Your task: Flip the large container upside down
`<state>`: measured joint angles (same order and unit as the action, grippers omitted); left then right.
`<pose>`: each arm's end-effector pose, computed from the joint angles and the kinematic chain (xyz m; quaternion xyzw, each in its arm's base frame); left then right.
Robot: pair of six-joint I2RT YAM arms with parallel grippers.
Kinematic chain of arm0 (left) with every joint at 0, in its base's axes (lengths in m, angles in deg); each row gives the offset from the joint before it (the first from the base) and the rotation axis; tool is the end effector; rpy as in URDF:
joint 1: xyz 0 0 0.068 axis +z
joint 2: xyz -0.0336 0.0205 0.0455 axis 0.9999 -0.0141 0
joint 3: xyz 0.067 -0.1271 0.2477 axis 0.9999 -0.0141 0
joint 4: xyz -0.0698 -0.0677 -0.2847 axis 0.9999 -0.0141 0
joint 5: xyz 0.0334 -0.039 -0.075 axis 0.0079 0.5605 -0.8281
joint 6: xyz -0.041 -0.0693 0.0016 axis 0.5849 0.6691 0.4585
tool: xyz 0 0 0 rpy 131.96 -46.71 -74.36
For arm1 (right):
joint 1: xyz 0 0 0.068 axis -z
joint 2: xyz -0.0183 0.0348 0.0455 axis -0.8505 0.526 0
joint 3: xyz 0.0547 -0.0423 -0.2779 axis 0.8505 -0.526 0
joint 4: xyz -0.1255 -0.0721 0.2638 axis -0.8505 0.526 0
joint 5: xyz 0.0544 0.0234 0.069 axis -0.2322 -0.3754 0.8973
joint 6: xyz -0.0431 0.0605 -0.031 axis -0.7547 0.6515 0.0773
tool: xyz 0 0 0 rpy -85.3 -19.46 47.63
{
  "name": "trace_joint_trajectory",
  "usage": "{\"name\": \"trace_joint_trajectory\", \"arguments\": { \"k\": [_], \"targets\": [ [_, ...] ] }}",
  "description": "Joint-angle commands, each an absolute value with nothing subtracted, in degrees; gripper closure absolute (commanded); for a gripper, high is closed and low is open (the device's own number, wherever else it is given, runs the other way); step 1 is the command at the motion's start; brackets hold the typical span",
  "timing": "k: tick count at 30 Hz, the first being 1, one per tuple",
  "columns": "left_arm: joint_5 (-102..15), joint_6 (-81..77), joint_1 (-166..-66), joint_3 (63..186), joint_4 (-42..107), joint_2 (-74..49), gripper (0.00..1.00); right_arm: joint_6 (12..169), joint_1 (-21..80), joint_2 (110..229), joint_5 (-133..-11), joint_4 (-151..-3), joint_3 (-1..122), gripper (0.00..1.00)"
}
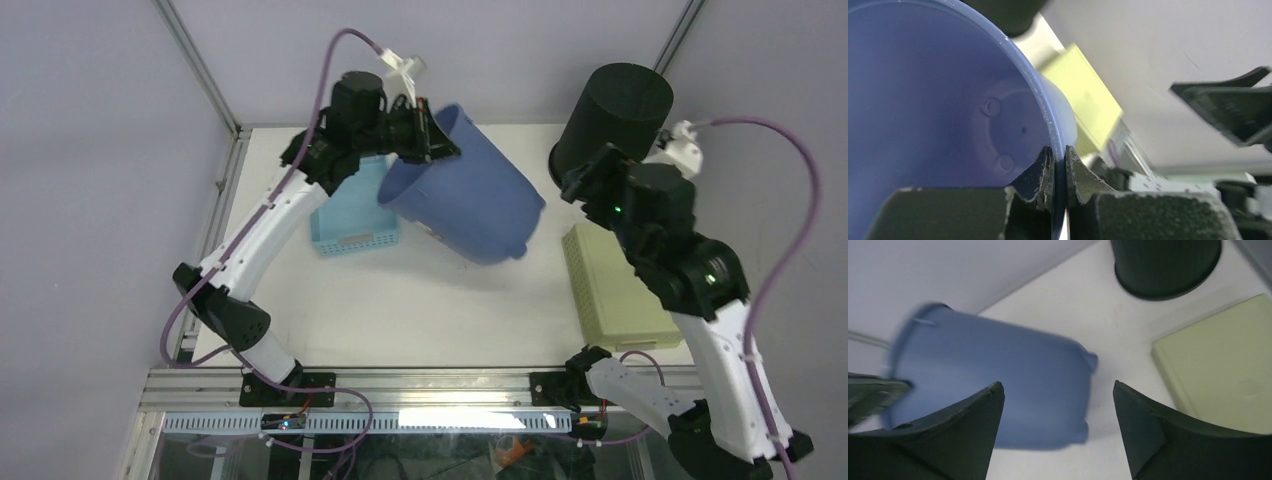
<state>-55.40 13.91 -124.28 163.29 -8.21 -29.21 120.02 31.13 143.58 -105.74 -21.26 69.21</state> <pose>0.3248 -0.2577 0.4923 0.1531 0.7983 -0.4169 0.4068 0.1939 0.0653 0.4732 0.1832 0.8186 0.1063 0.5339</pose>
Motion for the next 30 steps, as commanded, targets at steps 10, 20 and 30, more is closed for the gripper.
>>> {"name": "trace_joint_trajectory", "arguments": {
  "k": [10, 20, 30],
  "targets": [
    [-76.7, 30.3, -127.8, 145.5, 23.6, -34.6, 1.0, 118.8, 31.1, 139.1, -116.5, -12.6, 68.4, 0.17],
    [-72.3, 18.8, -124.8, 146.8, 10.7, -44.3, 0.9, 119.5, 31.2, 141.9, -108.0, -12.9, 59.2, 0.15],
    [-62.7, 7.5, -124.9, 154.4, -2.9, -44.7, 0.42, 117.1, 36.9, 138.9, -75.8, -14.1, 54.9, 0.14]
  ]
}}
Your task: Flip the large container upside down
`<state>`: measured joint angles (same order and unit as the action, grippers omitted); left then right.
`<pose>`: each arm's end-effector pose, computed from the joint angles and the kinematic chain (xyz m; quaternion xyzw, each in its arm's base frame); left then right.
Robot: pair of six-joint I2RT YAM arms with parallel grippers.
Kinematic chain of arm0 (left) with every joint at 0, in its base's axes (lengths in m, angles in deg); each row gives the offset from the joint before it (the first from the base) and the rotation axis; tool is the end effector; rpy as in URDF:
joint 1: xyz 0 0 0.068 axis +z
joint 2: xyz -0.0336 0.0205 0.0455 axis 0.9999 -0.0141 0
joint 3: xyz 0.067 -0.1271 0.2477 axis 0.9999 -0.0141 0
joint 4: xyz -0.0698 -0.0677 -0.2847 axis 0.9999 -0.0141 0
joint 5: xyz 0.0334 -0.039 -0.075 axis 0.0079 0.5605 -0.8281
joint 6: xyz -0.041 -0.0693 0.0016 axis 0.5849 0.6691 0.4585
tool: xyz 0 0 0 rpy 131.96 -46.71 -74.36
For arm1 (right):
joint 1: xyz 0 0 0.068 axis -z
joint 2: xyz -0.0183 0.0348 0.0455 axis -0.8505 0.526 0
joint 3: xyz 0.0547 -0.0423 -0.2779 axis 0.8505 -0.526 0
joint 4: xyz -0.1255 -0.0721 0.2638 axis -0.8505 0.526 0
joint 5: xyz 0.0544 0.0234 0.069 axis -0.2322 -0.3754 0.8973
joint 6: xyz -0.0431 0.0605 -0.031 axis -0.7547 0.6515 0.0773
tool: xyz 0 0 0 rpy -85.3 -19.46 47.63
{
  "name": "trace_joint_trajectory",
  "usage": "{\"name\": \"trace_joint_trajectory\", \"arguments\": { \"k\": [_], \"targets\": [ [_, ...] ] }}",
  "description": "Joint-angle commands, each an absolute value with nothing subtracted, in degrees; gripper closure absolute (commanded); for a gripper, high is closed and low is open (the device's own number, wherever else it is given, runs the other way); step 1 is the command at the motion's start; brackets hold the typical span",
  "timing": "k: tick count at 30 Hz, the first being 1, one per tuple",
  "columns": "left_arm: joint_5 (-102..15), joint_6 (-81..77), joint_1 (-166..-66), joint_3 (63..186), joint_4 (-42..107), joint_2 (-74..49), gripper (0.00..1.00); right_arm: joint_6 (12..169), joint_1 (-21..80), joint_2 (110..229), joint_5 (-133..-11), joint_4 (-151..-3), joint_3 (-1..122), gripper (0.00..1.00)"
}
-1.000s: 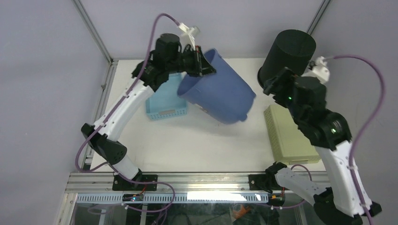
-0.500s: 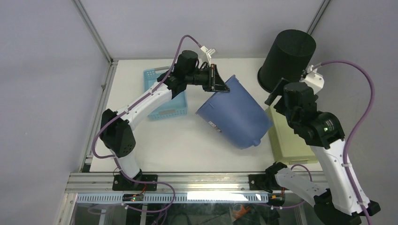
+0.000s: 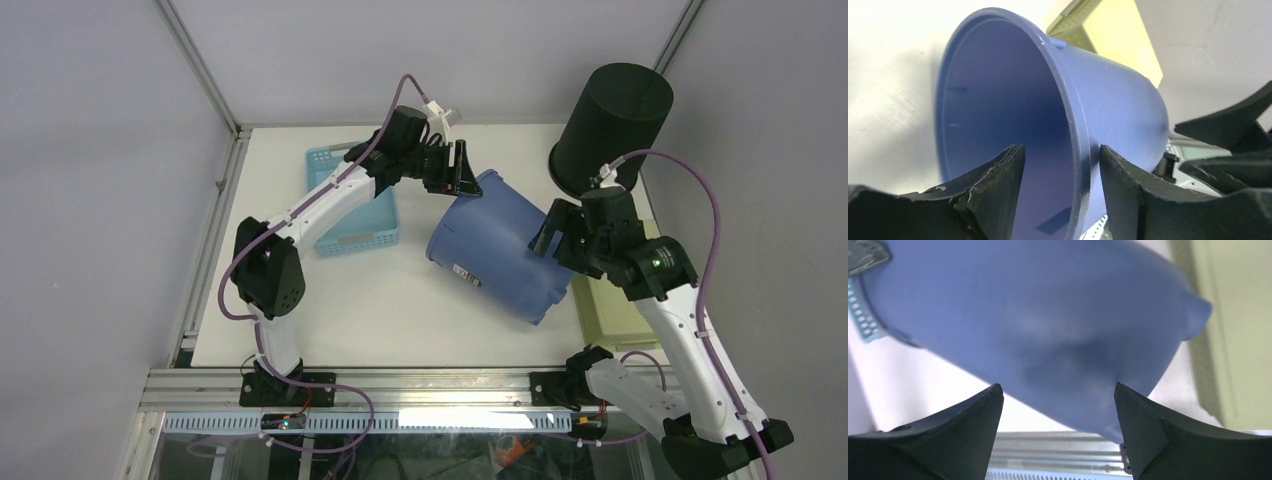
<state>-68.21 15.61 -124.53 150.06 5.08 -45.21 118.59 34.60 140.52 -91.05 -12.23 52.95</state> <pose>0.3914 -0.3242 0.3064 0.1738 0.8461 -0.4472 0.2322 0.1886 0.0680 0.3634 0.1251 0.9249 0.0907 0.3475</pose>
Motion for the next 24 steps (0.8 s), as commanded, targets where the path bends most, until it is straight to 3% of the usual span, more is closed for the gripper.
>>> {"name": "trace_joint_trajectory", "arguments": {
  "k": [1, 7, 13, 19, 24],
  "targets": [
    [-62.2, 6.6, -124.9, 155.0, -3.7, -44.5, 0.42, 117.0, 37.4, 139.1, -75.1, -12.8, 55.5, 0.14],
    [-60.7, 5.1, -124.9, 155.2, -5.8, -42.7, 0.44, 119.5, 38.2, 137.0, -87.2, -3.1, 58.0, 0.14],
    [-54.1, 2.4, -126.7, 155.1, -9.3, -41.5, 0.52, 129.2, 38.1, 130.9, -108.7, 6.5, 55.8, 0.14],
    [-52.1, 1.7, -127.9, 155.6, -11.2, -41.1, 0.76, 135.0, 38.1, 124.9, -98.2, -3.1, 46.0, 0.17],
    [-51.2, 1.3, -128.0, 155.6, -11.8, -41.0, 0.88, 134.7, 38.1, 121.4, -90.1, -9.8, 39.2, 0.15]
  ]
}}
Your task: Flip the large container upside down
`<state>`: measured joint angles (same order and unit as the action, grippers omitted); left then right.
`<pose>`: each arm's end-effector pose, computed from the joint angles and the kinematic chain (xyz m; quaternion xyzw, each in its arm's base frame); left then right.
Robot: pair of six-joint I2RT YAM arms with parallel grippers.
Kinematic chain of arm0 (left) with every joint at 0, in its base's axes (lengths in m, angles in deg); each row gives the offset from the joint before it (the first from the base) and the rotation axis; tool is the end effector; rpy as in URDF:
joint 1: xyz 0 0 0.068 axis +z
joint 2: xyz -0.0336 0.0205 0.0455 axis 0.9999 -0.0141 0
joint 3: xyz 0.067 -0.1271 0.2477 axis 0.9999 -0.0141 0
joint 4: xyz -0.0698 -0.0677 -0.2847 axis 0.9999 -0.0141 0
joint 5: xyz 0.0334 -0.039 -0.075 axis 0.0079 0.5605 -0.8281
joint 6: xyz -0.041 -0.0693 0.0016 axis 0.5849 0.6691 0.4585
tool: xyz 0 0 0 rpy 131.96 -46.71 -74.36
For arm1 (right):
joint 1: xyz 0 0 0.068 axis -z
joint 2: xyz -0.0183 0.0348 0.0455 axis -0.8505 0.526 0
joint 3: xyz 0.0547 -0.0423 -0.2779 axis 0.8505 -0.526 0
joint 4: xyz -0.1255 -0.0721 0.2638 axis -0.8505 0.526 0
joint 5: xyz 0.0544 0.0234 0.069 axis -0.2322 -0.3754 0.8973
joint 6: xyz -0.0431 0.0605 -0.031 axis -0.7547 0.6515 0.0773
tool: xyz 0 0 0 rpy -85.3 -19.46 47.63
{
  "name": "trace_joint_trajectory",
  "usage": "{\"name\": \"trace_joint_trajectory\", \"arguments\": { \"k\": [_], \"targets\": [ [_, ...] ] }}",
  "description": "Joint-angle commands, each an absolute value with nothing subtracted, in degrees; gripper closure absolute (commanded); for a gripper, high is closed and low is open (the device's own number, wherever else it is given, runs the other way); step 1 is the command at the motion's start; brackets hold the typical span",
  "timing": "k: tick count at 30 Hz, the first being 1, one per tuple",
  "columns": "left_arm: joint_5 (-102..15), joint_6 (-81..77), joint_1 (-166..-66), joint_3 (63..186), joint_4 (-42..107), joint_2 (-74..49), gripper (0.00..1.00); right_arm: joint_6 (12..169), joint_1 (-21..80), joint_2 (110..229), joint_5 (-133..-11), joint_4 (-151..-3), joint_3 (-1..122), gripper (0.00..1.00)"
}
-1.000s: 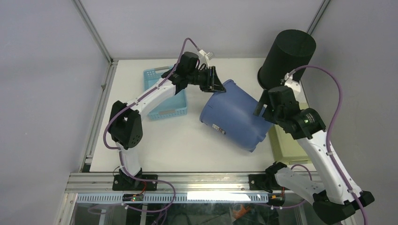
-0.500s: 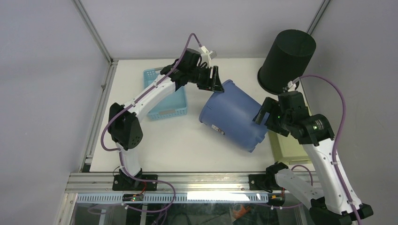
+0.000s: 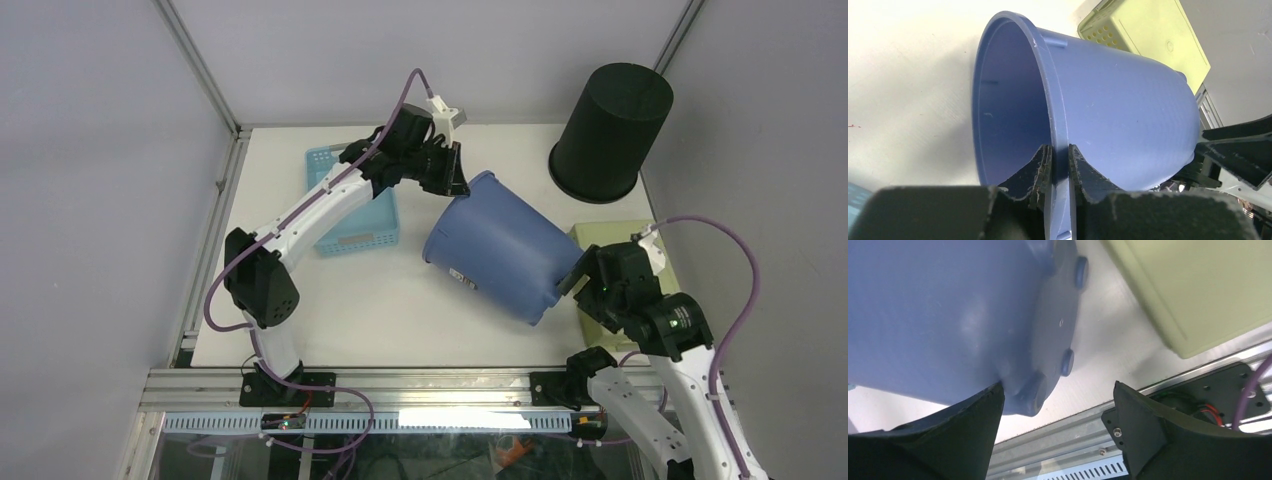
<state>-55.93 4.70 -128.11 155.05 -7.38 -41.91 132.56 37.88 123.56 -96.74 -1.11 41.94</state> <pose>0.3631 -0.3250 0.3412 0.2335 0.8642 -0.3426 0.2851 0.1165 0.0218 0.3234 0.2752 0.9017 0.0577 0.3286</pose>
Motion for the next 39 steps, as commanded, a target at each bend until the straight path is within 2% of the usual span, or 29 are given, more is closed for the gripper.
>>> {"name": "trace_joint_trajectory", "arguments": {
  "k": [1, 7, 11, 15, 24, 39],
  "targets": [
    [-51.2, 1.1, -128.0, 155.6, -12.0, -41.1, 0.9, 134.2, 38.1, 120.5, -88.0, -11.6, 38.4, 0.15],
    [-50.1, 0.8, -128.0, 155.4, -12.6, -41.6, 0.99, 136.7, 38.1, 116.4, -77.0, -20.1, 31.5, 0.14],
    [-50.2, 0.7, -128.0, 155.1, -12.6, -41.8, 1.0, 141.6, 38.1, 110.8, -73.0, -25.9, 26.1, 0.13],
    [-49.2, 0.3, -128.0, 154.1, -12.6, -41.7, 1.0, 142.2, 38.1, 108.3, -73.0, -27.2, 26.3, 0.13],
    [-48.5, -0.7, -128.0, 153.8, -12.5, -42.2, 1.0, 136.2, 38.1, 113.3, -77.6, -20.9, 30.0, 0.12],
    [-49.0, -1.4, -128.0, 152.9, -12.7, -41.7, 1.0, 135.4, 38.1, 113.4, -79.6, -26.1, 25.8, 0.1]
  ]
}}
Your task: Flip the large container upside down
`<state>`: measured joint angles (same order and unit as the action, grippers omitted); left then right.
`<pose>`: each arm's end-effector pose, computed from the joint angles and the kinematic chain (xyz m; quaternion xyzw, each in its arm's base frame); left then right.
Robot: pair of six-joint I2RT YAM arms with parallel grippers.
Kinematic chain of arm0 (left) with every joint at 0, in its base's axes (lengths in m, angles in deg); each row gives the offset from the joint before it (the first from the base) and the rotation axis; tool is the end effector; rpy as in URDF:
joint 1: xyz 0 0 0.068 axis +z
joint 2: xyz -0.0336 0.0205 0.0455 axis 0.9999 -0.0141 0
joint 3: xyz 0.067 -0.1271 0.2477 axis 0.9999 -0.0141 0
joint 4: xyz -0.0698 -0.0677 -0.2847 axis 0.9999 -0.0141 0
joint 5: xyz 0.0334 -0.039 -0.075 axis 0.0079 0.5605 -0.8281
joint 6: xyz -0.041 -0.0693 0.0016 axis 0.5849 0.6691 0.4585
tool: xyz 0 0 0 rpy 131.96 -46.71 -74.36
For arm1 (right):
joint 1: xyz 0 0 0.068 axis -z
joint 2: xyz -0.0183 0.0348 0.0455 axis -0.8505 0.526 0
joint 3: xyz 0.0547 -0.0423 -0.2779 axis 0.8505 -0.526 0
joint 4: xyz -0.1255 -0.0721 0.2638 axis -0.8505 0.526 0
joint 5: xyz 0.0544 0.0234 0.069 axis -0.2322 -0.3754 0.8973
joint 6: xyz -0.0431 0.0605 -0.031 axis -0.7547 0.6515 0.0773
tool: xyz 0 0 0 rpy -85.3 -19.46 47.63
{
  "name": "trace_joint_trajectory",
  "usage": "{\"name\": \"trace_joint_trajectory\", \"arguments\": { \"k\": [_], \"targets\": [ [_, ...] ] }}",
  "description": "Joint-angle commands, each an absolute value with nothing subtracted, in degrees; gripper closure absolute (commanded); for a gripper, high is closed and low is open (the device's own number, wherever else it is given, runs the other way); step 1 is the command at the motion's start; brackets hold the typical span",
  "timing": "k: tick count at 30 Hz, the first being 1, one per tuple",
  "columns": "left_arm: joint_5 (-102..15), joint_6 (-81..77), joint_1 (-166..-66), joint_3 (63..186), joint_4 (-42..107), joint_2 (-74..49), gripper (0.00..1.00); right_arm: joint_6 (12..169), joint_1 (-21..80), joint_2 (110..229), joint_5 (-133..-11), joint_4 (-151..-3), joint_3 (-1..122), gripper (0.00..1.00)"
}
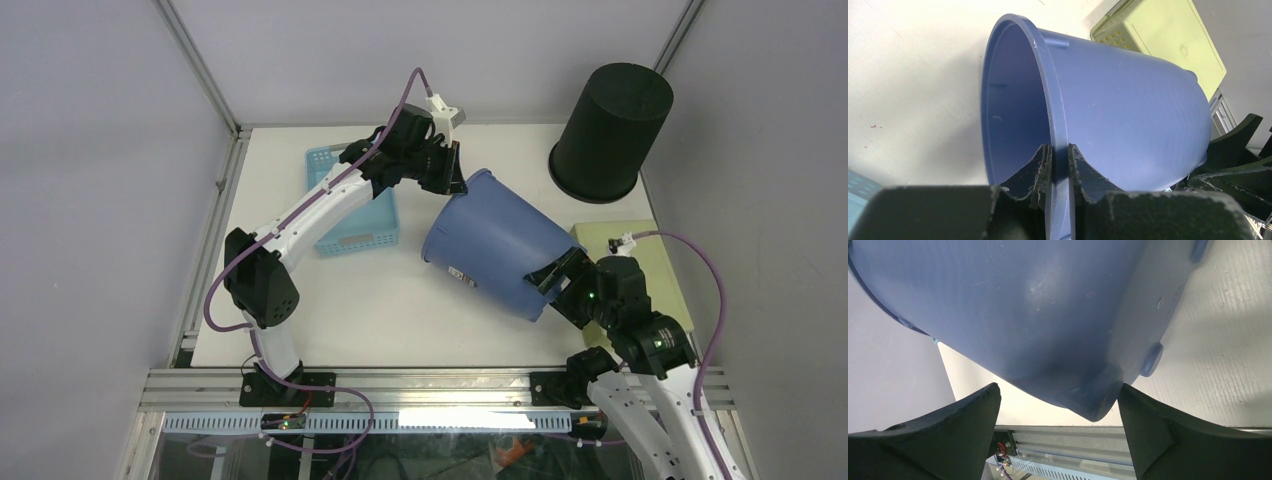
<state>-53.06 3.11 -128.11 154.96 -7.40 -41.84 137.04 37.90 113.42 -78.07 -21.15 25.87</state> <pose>0.3655 -0.3228 0.3404 0.2360 0.8668 -0.3195 0.3016 0.1263 0.0492 0.2764 0.2511 0.8715 0.2642 0.3281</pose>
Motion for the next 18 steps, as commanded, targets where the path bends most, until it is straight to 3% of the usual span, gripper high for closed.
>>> {"name": "trace_joint_trajectory", "arguments": {
  "k": [1, 18],
  "targets": [
    [-49.0, -1.5, -128.0, 152.9, -12.7, -41.7, 1.0, 135.2, 38.1, 113.6, -79.9, -26.3, 25.6, 0.1],
    [-51.0, -1.3, -128.0, 152.5, -12.7, -43.5, 1.0, 128.9, 38.1, 114.0, -79.7, -26.5, 29.6, 0.1]
  ]
}}
